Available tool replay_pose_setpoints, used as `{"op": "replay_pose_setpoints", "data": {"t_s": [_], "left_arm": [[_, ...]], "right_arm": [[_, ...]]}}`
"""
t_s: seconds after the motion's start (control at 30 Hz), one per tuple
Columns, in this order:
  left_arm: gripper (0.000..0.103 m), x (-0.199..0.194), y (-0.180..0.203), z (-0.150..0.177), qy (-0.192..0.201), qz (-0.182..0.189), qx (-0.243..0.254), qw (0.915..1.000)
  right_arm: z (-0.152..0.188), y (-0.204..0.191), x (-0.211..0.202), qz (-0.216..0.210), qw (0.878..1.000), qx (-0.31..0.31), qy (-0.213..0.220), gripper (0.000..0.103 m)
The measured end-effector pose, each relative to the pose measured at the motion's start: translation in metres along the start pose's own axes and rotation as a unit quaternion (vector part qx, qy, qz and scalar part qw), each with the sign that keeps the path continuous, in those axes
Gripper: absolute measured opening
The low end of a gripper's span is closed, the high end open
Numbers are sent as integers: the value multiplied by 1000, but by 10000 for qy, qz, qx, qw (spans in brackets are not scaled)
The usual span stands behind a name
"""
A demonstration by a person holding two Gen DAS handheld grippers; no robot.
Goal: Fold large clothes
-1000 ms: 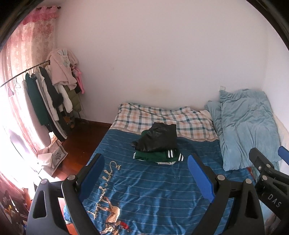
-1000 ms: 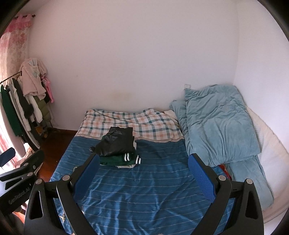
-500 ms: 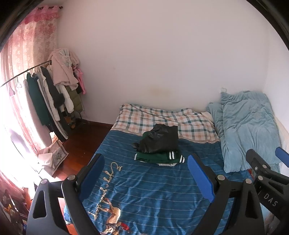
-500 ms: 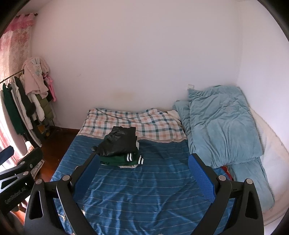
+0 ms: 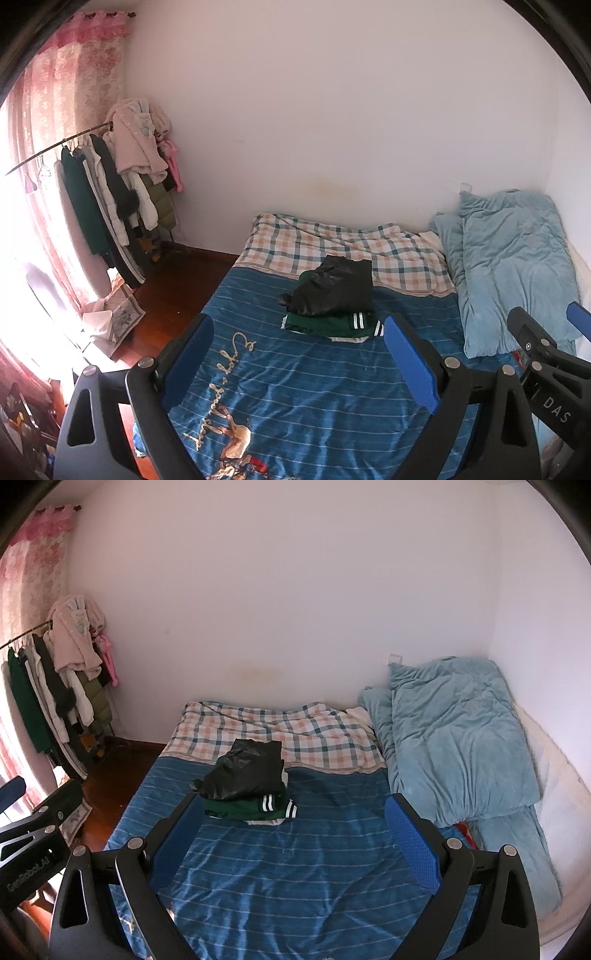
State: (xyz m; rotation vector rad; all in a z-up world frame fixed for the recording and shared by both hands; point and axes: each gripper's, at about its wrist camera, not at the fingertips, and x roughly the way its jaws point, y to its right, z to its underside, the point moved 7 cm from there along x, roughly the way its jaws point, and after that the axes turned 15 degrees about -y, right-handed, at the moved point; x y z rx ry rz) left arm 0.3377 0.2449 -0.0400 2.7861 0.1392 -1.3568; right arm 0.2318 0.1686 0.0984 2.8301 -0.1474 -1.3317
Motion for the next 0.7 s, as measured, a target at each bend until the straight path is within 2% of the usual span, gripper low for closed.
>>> {"op": "replay_pose_setpoints", "data": {"t_s": [0.7], "left_arm": [[95, 2, -2, 0, -14, -12, -21, 10000]], "right_arm": [[2, -3, 13, 43, 10000, -23, -19, 99]]}}
